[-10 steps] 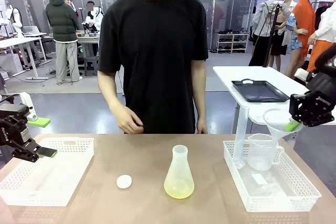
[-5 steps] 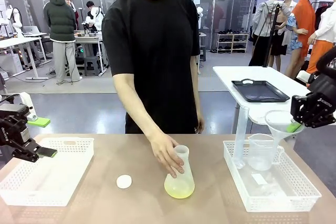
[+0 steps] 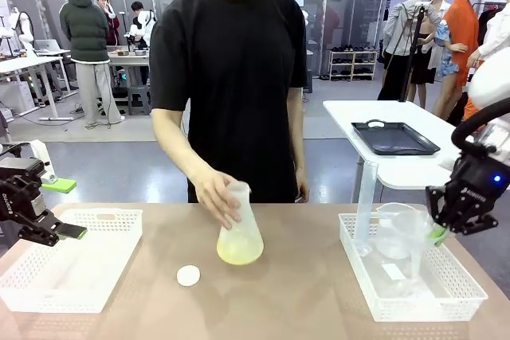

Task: Prepare the solutions needed for the experiment.
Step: Once the solution is in the Big flask , pick up the Plastic Funnel and place it back into the right Organizing basket.

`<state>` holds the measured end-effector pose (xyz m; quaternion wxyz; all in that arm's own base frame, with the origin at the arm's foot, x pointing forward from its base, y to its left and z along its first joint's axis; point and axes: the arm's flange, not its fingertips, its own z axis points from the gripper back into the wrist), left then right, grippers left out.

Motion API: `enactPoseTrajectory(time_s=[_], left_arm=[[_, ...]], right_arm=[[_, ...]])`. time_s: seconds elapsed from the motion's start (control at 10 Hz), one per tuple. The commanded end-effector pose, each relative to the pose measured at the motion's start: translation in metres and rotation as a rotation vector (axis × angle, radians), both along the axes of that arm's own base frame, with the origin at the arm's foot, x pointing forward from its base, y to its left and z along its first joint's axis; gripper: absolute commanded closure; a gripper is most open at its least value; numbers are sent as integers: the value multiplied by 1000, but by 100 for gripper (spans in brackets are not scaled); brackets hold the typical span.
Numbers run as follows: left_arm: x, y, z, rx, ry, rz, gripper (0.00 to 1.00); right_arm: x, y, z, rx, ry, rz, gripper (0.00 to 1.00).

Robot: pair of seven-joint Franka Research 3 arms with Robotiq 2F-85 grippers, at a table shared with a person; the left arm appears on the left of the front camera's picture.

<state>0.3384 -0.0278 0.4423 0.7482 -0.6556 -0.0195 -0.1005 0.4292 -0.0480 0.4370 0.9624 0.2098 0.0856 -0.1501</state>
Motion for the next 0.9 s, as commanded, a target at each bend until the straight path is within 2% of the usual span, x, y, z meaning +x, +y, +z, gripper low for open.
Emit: enactPoseTrajectory(time_s=[0.0, 0.1, 0.4, 0.5, 0.6, 0.7, 0.8], left_arm=[[-2, 2, 1, -5, -5, -11, 0], [-2, 2, 1, -5, -5, -11, 0], [-2, 2, 1, -5, -5, -11, 0], [-2, 2, 1, -5, -5, -11, 0], [-2, 2, 1, -5, -5, -11, 0], [-2, 2, 1, -5, -5, -11, 0], [-2, 2, 1, -5, -5, -11, 0]], right_arm=[[12, 12, -18, -73, 52, -62, 97], [22, 17, -31, -88, 48, -78, 97], [37, 25, -57, -130, 123, -114, 97], [41, 26, -61, -139, 98, -130, 97], [43, 26, -62, -143, 103, -140, 77], [43, 26, -63, -138, 107, -143, 77], [42, 25, -62, -134, 103, -147, 57]])
